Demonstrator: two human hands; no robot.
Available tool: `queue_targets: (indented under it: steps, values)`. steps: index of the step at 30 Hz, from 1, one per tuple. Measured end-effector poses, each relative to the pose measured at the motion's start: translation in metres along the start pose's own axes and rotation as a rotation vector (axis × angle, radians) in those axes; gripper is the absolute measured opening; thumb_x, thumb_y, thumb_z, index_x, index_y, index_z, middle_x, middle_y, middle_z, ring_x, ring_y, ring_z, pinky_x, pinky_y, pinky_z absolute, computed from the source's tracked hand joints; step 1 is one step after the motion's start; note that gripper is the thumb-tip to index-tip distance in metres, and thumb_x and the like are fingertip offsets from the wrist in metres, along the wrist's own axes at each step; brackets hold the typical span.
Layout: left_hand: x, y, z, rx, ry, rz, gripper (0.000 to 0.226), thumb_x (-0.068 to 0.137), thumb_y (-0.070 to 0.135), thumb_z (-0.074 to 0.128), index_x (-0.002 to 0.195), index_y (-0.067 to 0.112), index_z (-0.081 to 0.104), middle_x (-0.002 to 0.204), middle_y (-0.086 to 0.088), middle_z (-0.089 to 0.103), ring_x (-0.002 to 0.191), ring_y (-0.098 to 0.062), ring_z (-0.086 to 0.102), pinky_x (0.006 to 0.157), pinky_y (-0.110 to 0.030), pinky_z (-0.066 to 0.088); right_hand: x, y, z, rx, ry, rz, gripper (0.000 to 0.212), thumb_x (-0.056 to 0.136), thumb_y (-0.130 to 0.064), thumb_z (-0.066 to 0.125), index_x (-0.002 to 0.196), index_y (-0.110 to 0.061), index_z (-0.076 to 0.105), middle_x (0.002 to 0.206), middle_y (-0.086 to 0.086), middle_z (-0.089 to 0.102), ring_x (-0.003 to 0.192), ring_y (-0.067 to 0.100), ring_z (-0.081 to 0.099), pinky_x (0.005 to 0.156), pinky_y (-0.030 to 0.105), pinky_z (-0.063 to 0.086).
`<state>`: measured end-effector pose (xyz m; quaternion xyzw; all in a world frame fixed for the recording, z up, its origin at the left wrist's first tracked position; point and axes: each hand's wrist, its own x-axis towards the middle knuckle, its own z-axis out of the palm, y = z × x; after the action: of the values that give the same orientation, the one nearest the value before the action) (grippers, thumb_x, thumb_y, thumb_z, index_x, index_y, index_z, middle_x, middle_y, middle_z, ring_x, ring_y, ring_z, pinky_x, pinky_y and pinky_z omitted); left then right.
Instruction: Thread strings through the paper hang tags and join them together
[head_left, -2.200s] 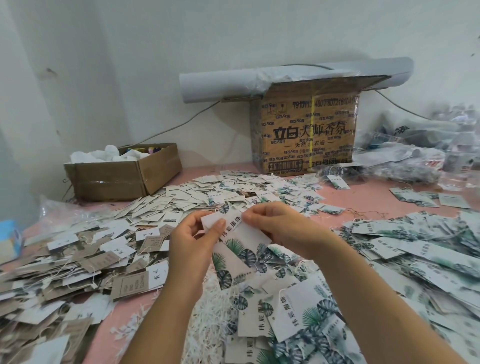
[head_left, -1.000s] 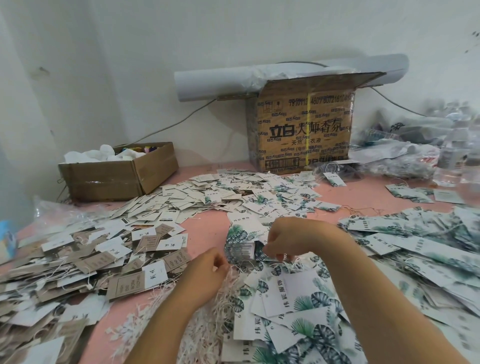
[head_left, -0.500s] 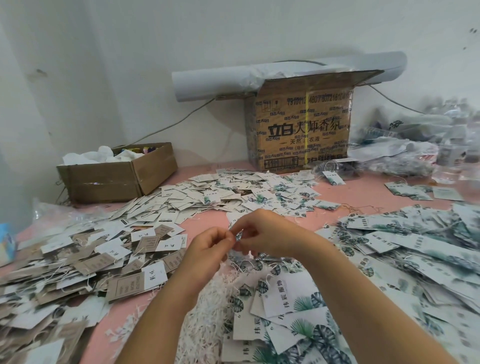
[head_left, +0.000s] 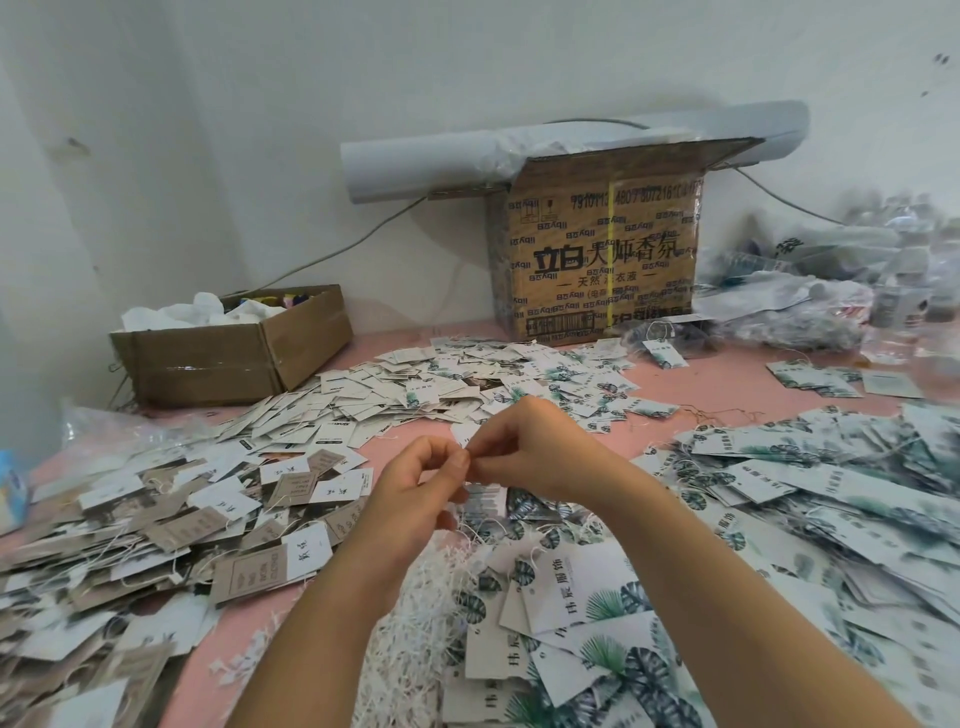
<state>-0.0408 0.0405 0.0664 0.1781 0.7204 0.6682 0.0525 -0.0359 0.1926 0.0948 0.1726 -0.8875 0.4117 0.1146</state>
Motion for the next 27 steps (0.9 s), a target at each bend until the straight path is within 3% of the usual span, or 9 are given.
queue_targets:
  steps: [7, 16, 20, 27]
  values:
    - [0.000, -0.005, -0.001, 0.087, -0.051, 0.035, 0.012, 0.093, 0.024, 0.053, 0.093, 0.013, 0.056, 0.063, 0.003, 0.063, 0.043, -0.010, 0.048, 0.044, -0.017, 0.040, 0.001, 0.000, -0.009, 0.232, 0.108, 0.095, 0.010, 0.085, -0.011, 0.064, 0.078, -0.011, 0.070, 0.060, -0.007, 0.064, 0.056, 0.006, 0.057, 0.059, 0.022, 0.049]
    - [0.002, -0.016, -0.005, 0.299, -0.080, 0.024, 0.020, 0.095, 0.019, 0.050, 0.082, 0.012, 0.064, 0.058, 0.005, 0.058, 0.043, -0.008, 0.045, 0.045, -0.014, 0.037, -0.002, 0.002, -0.028, 0.850, 0.358, 0.136, 0.023, 0.093, -0.004, 0.048, 0.074, -0.005, 0.062, 0.071, 0.007, 0.069, 0.066, 0.018, 0.065, 0.068, 0.028, 0.055]
    - [0.002, -0.018, -0.006, 0.330, -0.078, 0.013, 0.020, 0.095, 0.018, 0.052, 0.079, 0.013, 0.064, 0.060, 0.005, 0.058, 0.041, -0.009, 0.043, 0.044, -0.016, 0.036, -0.001, 0.004, -0.029, 1.093, 0.439, 0.131, 0.024, 0.097, -0.007, 0.042, 0.076, -0.007, 0.055, 0.067, 0.007, 0.069, 0.063, 0.019, 0.067, 0.063, 0.029, 0.058]
    - [0.002, -0.020, -0.006, 0.323, -0.055, 0.014, 0.023, 0.096, 0.019, 0.048, 0.083, 0.011, 0.065, 0.054, 0.006, 0.057, 0.042, -0.008, 0.042, 0.044, -0.016, 0.035, -0.001, 0.006, -0.031, 1.130, 0.526, 0.151, 0.026, 0.098, -0.009, 0.041, 0.075, -0.009, 0.055, 0.059, 0.006, 0.065, 0.052, 0.017, 0.063, 0.052, 0.028, 0.054]
